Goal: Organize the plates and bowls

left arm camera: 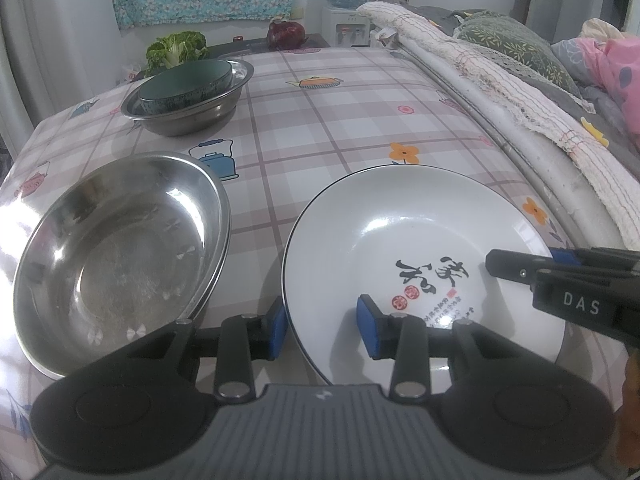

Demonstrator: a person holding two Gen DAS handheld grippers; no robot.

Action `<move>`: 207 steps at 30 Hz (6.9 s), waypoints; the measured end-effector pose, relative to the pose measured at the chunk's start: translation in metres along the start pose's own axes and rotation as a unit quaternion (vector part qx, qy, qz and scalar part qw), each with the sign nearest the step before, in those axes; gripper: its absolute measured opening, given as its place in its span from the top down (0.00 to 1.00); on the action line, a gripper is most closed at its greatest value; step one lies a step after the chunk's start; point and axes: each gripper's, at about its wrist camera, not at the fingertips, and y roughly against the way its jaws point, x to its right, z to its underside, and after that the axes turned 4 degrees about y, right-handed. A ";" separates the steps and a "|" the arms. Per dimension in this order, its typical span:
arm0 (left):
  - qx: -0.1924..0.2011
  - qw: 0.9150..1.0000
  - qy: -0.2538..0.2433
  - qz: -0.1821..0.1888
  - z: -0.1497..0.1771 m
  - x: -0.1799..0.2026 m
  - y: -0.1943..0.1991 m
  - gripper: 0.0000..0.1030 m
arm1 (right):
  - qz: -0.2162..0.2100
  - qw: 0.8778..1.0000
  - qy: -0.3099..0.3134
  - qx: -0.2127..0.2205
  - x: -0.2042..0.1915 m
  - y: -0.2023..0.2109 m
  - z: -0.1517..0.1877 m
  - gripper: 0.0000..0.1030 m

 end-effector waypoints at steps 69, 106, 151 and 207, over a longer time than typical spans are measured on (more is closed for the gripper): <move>-0.011 0.999 0.021 0.033 -0.004 0.000 -0.007 0.55 | 0.020 1.000 0.004 0.011 -0.005 -0.007 -0.005 0.68; -0.001 1.000 0.016 0.027 -0.004 -0.004 -0.006 0.66 | 0.021 1.000 0.005 0.020 0.001 -0.002 0.000 0.73; 0.016 1.000 0.023 0.010 -0.016 0.000 0.002 0.69 | 0.031 0.998 0.017 0.049 -0.003 0.011 -0.011 0.73; -0.030 0.989 0.107 0.100 0.015 -0.053 0.005 0.78 | -0.066 0.996 -0.051 0.001 0.014 0.006 0.008 0.80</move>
